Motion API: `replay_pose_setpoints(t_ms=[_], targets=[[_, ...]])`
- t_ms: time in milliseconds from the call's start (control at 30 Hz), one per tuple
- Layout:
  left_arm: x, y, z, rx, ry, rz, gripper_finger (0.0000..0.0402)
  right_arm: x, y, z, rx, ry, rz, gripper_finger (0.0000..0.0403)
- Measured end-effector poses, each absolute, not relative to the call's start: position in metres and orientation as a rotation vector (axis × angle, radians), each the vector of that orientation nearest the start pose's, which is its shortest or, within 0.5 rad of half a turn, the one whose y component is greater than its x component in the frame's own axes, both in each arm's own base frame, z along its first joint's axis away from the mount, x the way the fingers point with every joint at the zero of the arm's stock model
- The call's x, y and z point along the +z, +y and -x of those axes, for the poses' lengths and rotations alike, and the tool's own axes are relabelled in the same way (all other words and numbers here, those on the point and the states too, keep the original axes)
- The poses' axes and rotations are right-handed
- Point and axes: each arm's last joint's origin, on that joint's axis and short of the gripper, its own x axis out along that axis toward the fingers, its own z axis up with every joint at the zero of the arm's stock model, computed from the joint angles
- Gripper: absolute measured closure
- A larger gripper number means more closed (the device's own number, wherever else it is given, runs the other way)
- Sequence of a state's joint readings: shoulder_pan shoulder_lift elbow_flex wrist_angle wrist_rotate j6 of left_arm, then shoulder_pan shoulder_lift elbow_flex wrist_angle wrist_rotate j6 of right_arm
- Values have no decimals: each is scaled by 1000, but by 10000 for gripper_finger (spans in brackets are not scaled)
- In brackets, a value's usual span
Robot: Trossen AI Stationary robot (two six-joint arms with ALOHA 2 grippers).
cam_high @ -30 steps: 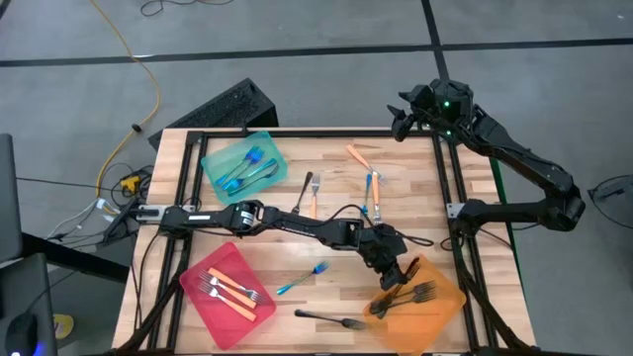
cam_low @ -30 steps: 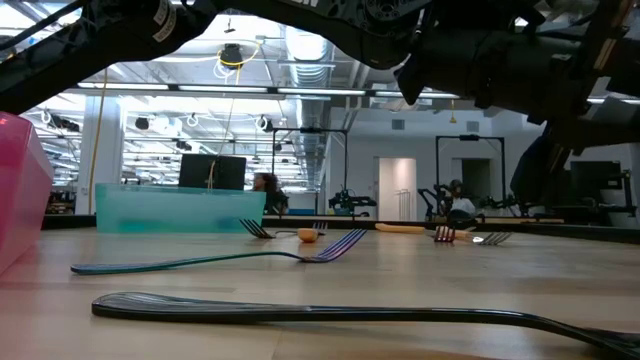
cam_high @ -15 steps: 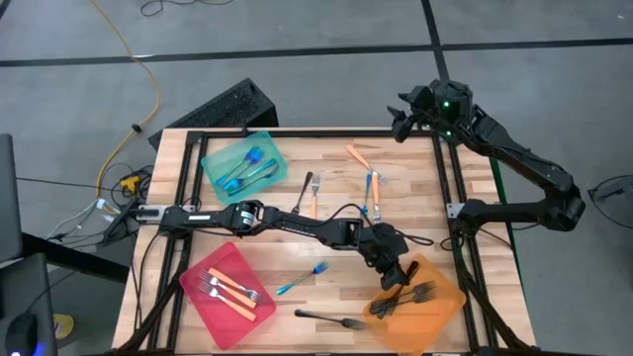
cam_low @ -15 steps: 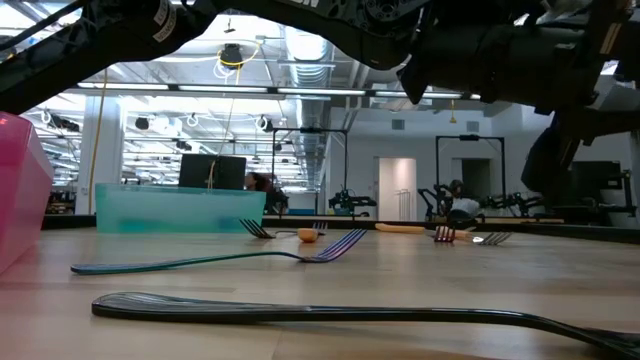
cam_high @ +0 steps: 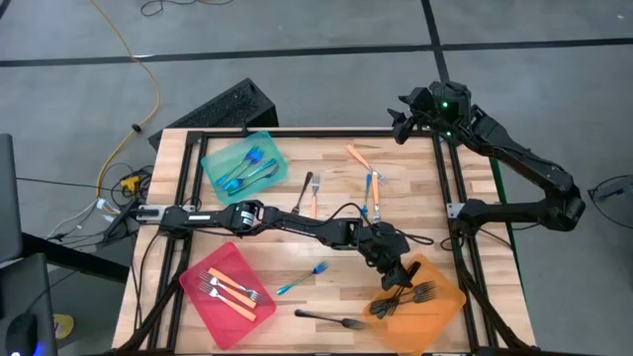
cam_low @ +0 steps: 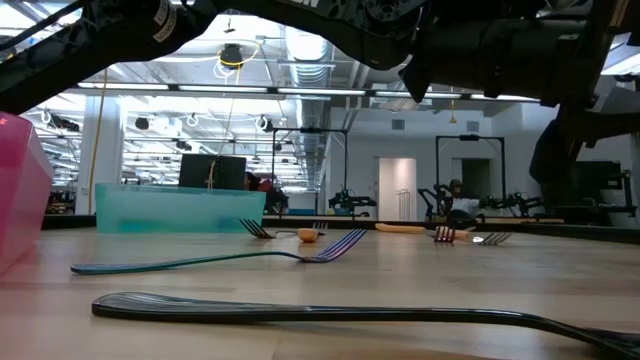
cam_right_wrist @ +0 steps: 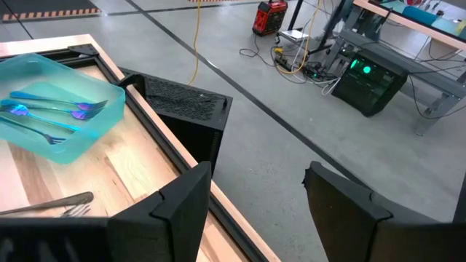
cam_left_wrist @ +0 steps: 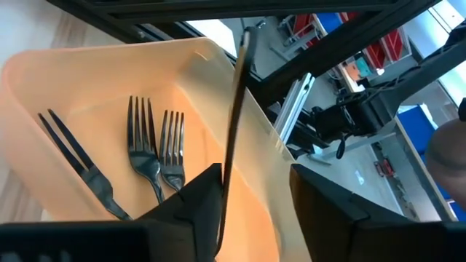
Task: Sort silverware by color (type)
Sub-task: Put the black fork into the orange bin
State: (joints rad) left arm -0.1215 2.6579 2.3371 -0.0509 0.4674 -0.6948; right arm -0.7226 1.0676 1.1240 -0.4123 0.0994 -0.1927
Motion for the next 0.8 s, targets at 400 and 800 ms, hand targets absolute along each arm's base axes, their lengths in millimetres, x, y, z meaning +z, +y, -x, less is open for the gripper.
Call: replay_pose_setpoints(t_ms=[400,800], targets=[[179,-77,-589,-471,529,728,225,375,-151,-166,-776,425,67,159],[178,-60,-590,-494,530,672,225,375,-150,-166,-776,428,67,159]])
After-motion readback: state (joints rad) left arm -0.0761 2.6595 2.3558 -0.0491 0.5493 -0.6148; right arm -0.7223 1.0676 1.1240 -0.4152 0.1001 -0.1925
